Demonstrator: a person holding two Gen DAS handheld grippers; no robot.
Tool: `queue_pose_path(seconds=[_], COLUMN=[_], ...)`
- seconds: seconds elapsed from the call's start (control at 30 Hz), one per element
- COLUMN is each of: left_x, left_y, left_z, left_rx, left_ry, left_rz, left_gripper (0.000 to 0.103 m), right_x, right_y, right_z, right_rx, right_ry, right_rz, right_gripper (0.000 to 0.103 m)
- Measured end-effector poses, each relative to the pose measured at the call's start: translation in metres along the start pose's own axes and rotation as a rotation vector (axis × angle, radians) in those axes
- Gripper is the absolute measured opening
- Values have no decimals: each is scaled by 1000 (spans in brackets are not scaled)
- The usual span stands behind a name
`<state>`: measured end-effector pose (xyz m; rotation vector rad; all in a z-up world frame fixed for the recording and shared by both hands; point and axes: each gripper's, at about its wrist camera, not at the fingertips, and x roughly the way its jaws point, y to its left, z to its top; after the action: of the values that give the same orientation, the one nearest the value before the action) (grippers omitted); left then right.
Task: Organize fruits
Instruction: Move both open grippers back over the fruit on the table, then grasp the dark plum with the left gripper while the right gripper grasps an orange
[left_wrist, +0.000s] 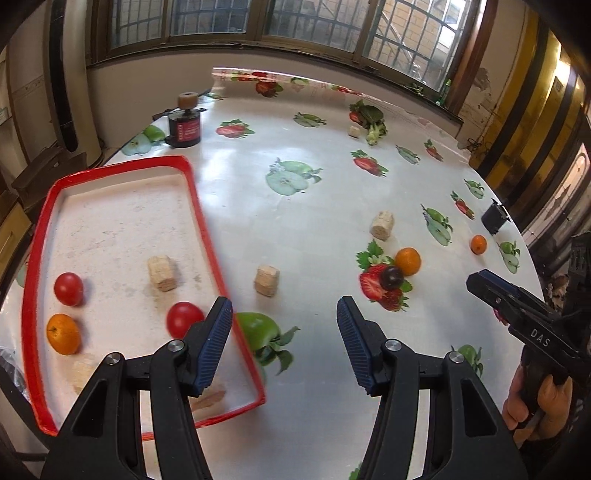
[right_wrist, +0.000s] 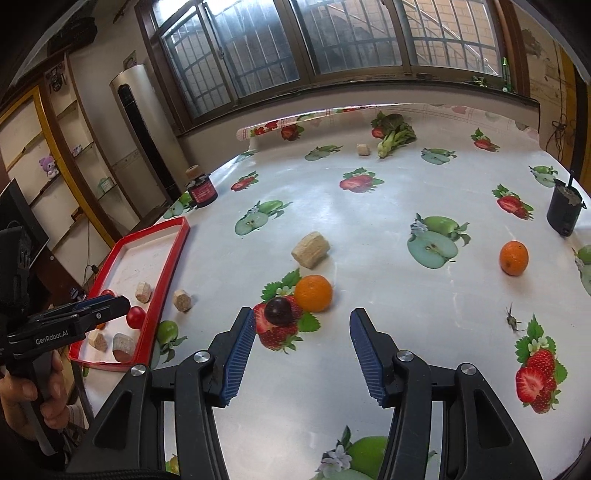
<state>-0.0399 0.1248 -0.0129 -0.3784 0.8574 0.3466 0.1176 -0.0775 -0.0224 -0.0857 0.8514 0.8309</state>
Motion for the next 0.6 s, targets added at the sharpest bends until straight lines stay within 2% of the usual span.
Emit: queue_pose_path(seconds=[0.27,0.6], left_x=[25,71], left_y=[-49,-85], left_z=[0,7], left_rx=[93,159], left_ry=[55,126], left_rz=[-52,-70], left_gripper=[57,57], right_x=[-8,-6], right_y=[-35,-106], right_z=[1,12], right_rx=[35,98], right_ry=[-13,-16], right_rz=[-53,-192], right_gripper=[55,55])
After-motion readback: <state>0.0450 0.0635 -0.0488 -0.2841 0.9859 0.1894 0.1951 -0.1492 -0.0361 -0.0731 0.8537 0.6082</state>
